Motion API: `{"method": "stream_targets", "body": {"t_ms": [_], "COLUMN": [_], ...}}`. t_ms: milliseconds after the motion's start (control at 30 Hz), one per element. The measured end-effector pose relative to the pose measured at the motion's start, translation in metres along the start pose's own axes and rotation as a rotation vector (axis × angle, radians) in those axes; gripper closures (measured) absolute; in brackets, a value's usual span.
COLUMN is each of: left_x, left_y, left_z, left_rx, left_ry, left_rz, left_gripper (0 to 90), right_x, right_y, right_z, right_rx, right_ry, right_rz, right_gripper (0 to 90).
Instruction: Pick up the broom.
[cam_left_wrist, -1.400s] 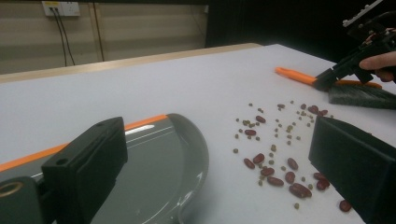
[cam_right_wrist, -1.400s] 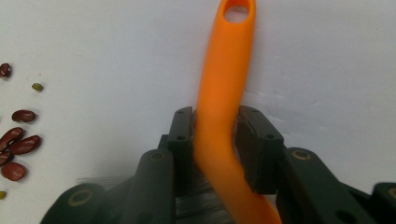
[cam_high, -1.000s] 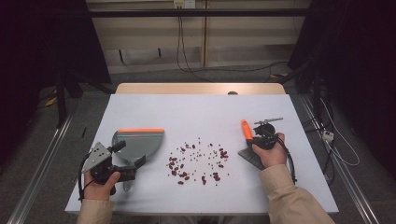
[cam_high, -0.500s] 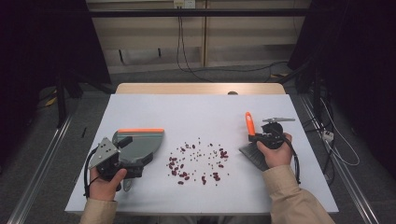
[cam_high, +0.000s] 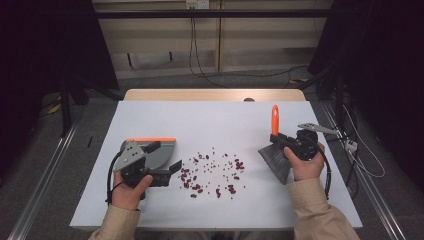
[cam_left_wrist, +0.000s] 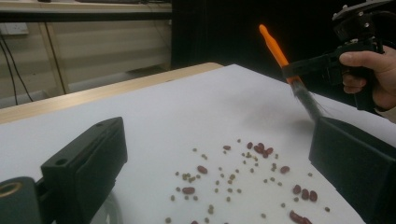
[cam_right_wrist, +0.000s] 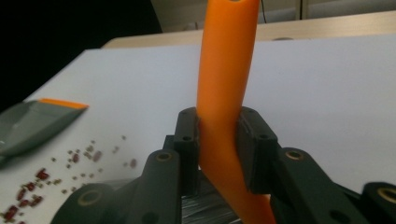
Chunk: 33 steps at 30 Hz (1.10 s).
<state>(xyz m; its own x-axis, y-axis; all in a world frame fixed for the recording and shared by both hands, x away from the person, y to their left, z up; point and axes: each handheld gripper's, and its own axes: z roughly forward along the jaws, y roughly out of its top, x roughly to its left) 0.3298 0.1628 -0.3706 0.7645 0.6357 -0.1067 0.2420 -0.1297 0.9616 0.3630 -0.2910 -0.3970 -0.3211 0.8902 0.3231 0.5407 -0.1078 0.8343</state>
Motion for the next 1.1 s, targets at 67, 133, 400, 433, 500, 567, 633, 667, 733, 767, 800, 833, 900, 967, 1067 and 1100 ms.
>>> {"method": "stream_targets", "body": {"t_ms": [67,133,400,433,500,567,633,667,733,767,800,833,900,967,1067,1100], "left_x": [-0.002,-0.005,-0.015,-0.016,-0.019,-0.022,-0.026,-0.028,-0.032,-0.033,-0.034,-0.035,-0.037,-0.037,-0.036,-0.036], "left_y": [0.002,0.004,0.007,0.008,0.01,0.013,0.016,0.017,0.019,0.02,0.02,0.02,0.02,0.02,0.02,0.02], "left_z": [0.004,0.008,0.025,0.028,0.033,0.038,0.044,0.047,0.052,0.055,0.058,0.062,0.068,0.072,0.076,0.077], "left_rx": [0.005,0.006,0.03,0.029,0.038,0.041,0.05,0.05,0.064,0.068,0.077,0.081,0.098,0.1,0.096,0.097], "left_ry": [-0.009,-0.015,-0.052,-0.054,-0.062,-0.065,-0.07,-0.077,-0.087,-0.092,-0.1,-0.103,-0.097,-0.108,-0.126,-0.127], "left_rz": [0.009,0.008,0.017,0.01,0.01,0.004,0.0,-0.006,-0.001,-0.01,-0.015,-0.024,-0.027,-0.042,-0.045,-0.048], "left_gripper": [4.1,4.1,4.1,4.1,4.1,4.0,4.0,4.0,3.9,3.8,3.6,3.6,3.6,4.6,9.0,10.0], "right_x": [0.002,0.005,0.018,0.02,0.025,0.032,0.046,0.046,0.053,0.056,0.06,0.063,0.07,0.077,0.086,0.089], "right_y": [0.001,0.003,0.01,0.011,0.014,0.017,0.021,0.021,0.022,0.023,0.024,0.025,0.026,0.027,0.027,0.026], "right_z": [-0.003,-0.006,-0.014,-0.015,-0.017,-0.017,-0.014,-0.014,-0.011,-0.01,-0.008,-0.006,-0.002,0.002,0.007,0.009], "right_rx": [-0.021,-0.04,-0.102,-0.115,-0.123,-0.135,-0.149,-0.149,-0.16,-0.163,-0.162,-0.161,-0.163,-0.169,-0.171,-0.177], "right_ry": [0.022,0.031,0.075,0.076,0.091,0.108,0.126,0.126,0.139,0.139,0.138,0.143,0.15,0.158,0.161,0.158], "right_rz": [0.011,0.011,0.004,0.004,0.003,-0.005,-0.024,-0.024,-0.036,-0.04,-0.044,-0.045,-0.053,-0.065,-0.075,-0.077], "right_gripper": [72.0,72.0,72.1,72.1,72.1,72.1,72.1,72.1,72.1,72.1,72.1,72.1,72.1,72.1,72.1,72.1]}}
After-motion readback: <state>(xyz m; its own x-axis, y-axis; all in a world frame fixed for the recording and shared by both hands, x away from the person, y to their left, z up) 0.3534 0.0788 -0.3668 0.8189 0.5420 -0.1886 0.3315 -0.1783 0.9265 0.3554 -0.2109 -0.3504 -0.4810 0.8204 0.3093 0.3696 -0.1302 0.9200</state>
